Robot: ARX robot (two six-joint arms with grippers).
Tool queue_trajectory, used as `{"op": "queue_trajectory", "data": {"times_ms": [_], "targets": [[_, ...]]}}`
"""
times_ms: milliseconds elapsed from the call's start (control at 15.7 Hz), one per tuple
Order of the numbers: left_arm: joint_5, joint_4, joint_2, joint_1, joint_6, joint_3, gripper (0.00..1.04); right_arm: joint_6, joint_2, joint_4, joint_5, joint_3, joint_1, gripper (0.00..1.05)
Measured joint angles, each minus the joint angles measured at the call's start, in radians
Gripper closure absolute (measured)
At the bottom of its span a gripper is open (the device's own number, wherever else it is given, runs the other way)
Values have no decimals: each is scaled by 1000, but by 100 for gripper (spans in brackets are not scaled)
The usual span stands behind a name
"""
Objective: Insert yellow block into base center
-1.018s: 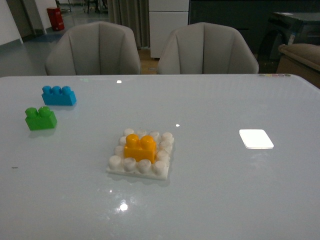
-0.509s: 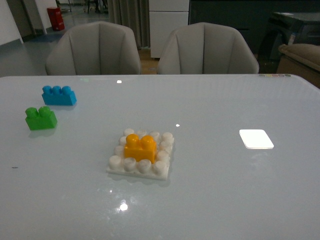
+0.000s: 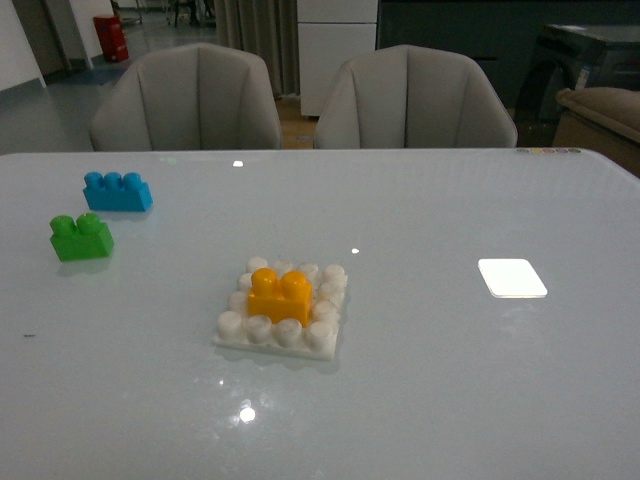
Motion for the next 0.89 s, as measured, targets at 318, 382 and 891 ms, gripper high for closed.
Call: {"op": "queue_trajectory", "data": {"times_ms": [318, 382, 891], "targets": [[0, -106, -105, 0, 0, 0, 103, 0, 0, 0, 0, 0, 0, 6], [-1, -163, -145, 0, 0, 3, 103, 0, 0, 0, 0, 0, 0, 6], [0, -287, -274, 0, 0, 0, 100, 0, 0, 0, 0, 0, 0, 6]]}}
